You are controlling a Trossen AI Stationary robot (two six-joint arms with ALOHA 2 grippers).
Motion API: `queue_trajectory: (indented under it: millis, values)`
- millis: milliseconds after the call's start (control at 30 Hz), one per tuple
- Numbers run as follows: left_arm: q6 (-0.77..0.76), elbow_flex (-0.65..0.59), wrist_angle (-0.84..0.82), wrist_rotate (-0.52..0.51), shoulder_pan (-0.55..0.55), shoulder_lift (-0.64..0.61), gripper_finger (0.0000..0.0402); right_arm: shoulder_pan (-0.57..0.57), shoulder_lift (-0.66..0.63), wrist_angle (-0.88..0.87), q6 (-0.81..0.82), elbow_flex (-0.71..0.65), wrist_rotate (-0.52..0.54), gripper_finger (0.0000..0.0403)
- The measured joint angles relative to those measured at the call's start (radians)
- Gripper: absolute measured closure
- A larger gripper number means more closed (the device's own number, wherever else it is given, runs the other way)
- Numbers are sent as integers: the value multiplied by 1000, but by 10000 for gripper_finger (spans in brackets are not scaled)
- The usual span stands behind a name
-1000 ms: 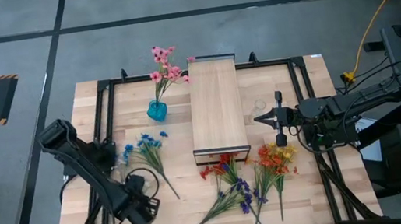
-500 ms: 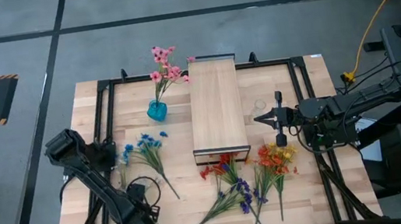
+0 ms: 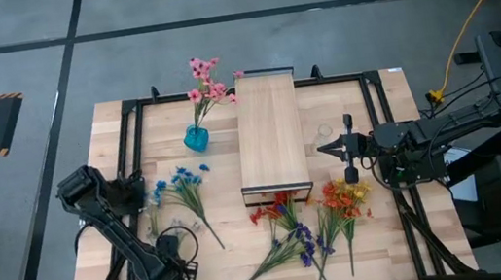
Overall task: Pick and place flowers into a vace then onto a shelf
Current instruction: Put the white flowers into the blue vase
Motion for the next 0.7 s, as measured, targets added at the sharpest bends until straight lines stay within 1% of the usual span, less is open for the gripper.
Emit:
queue_trajectory:
  millis: [233,500,700]
  values:
    - [0,0,-1,3,0,8,228,0,0,-3,14,0,0,395]
    - [0,5,-3,29,-8,88,228,0,0,-2,12,0,0,395]
    - [-2,3,-1,24,-15,88,231,0,0,-3,14,0,0,395]
